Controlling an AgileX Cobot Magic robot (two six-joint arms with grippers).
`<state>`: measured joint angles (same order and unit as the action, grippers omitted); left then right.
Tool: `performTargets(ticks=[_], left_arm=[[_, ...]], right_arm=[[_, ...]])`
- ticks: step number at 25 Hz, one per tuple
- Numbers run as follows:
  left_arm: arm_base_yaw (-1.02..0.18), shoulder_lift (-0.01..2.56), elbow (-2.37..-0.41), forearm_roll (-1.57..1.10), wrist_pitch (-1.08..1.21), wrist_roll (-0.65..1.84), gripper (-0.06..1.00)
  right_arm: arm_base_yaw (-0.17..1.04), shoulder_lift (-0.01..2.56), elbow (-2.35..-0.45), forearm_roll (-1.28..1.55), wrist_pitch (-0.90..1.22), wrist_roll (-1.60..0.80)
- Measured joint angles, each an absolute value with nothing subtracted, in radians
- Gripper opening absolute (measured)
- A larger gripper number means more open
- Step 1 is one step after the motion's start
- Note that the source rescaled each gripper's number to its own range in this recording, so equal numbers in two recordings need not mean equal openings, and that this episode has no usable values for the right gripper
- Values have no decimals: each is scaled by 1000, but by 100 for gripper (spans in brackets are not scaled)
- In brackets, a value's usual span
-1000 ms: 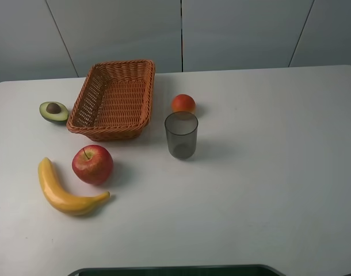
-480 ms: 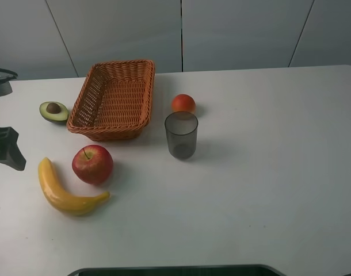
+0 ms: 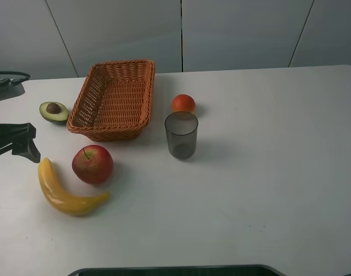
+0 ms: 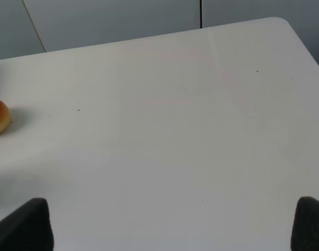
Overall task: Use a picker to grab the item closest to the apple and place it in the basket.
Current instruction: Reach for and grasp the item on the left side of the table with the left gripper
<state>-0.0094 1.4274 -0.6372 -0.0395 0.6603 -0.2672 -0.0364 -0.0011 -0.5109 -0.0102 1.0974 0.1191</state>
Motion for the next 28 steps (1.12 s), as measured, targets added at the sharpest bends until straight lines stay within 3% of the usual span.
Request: performTargets(ticks=[10,28], left_arm=[[-9,1449,-499,-59,479,-286,100],[-74,1572,-485,-108,298,-310,100]], right_arm=[[-36,-1,-511,-10,1097,119],[-36,-1,-511,-10,1097,119]])
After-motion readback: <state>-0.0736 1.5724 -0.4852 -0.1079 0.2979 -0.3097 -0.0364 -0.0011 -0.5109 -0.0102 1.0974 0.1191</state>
